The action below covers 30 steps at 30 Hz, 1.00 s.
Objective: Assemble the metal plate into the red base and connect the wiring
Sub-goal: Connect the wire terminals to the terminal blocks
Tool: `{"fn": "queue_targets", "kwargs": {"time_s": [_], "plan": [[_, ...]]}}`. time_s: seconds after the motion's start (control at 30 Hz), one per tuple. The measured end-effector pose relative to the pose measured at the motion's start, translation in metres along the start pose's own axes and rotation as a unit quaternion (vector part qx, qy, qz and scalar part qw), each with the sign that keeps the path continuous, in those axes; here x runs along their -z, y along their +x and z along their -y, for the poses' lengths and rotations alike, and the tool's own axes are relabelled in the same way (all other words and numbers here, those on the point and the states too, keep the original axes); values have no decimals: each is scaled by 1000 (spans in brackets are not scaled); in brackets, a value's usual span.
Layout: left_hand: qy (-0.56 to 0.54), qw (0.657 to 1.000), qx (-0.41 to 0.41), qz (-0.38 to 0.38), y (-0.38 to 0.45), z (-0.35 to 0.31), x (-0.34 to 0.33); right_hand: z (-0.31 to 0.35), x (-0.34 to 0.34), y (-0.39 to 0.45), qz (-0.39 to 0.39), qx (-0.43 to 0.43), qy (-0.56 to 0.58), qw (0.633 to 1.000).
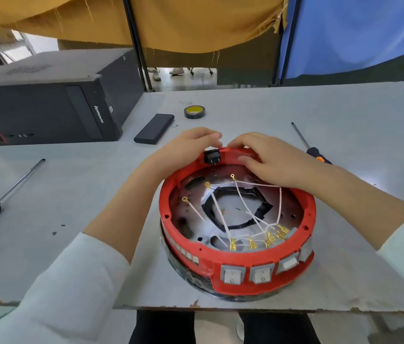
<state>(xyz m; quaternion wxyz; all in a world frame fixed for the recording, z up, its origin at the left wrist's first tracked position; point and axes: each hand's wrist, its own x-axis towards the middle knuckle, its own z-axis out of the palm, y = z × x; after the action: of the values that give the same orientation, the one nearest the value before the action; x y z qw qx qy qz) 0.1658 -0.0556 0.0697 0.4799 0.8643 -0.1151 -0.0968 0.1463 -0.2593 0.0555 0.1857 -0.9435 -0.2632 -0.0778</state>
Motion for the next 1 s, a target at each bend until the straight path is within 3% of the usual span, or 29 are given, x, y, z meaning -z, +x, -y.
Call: {"fn": "queue_targets", "kwargs": {"time_s": [0.1, 0.2, 0.33, 0.4, 0.53, 0.63, 0.77, 1.0], "plan": [[-19, 997, -17, 73, 7, 10, -3, 0, 0, -1, -25, 25, -7, 999], [-70, 993, -41, 90, 8, 23, -2, 12, 5, -2, -76, 115, -58, 989], [-71, 992, -51, 88, 7, 22, -2, 37, 1, 7, 11, 161, -98, 982], [-61, 993, -52, 81, 5, 19, -2, 45, -7, 14, 44, 141, -143, 979], [-44, 994, -55, 81, 4, 18, -2, 47, -13, 14, 64, 78, -93, 991], [-48, 993, -59, 88, 4, 19, -2, 44, -7, 8, 11, -1, 11, 1000], [-49, 994, -46, 87, 4, 19, -2, 38, -6, -2, -73, -106, 135, 982], [-31, 995, -44, 78, 4, 19, -1, 41, -17, -4, -66, -97, 17, 993]]}}
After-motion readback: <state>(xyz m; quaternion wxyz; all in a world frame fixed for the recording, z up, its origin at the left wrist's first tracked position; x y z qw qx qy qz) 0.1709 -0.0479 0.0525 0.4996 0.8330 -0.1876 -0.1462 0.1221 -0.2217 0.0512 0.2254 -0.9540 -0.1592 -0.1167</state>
